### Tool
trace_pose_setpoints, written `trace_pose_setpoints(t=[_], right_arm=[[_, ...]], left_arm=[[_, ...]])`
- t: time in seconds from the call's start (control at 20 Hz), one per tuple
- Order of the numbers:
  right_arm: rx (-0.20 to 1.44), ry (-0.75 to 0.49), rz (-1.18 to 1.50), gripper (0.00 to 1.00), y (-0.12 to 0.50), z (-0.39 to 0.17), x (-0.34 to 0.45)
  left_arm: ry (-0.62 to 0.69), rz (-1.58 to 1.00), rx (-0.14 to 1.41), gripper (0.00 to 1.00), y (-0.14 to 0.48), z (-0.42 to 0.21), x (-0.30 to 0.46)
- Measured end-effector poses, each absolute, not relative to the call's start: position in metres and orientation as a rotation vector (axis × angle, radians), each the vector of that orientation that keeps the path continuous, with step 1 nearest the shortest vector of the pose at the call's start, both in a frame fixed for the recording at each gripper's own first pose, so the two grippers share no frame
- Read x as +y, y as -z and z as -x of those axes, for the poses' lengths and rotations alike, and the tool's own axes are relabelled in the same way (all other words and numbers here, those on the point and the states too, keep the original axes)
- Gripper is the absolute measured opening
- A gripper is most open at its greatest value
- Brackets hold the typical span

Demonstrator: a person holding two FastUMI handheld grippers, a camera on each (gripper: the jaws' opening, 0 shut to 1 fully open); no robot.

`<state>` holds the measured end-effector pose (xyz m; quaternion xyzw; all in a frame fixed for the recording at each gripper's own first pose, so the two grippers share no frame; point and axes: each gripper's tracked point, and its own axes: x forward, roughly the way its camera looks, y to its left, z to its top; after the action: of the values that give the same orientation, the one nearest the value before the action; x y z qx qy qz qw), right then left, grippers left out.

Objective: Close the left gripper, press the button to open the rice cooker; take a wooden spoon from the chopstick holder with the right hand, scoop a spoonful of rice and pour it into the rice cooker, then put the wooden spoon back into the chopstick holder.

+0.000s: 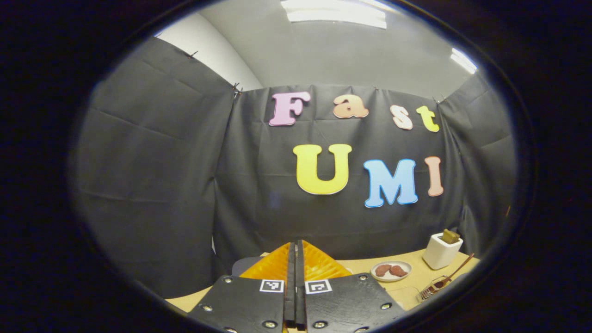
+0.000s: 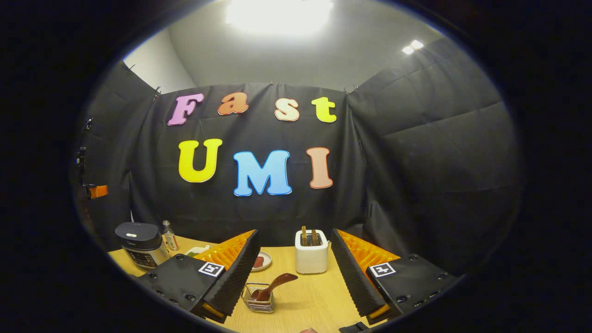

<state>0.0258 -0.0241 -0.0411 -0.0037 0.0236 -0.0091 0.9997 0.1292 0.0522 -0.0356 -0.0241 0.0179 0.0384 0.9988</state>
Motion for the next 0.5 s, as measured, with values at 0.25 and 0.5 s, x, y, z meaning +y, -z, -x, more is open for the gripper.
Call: trace_pose_setpoints(t=[0.25,0.5], right_arm=[[0.054,0.058,0.022,0.96,0.043,-0.034,-0.017],[0.072,0.082,0.031,0.96,0.049,-0.045,-0.010]], left_arm=[[-0.053,0.077,0.104,0.00,0.083,-0.160,0.061],[-0.024,0.074,0.187,0.00,0.138,-0.189,0.060]])
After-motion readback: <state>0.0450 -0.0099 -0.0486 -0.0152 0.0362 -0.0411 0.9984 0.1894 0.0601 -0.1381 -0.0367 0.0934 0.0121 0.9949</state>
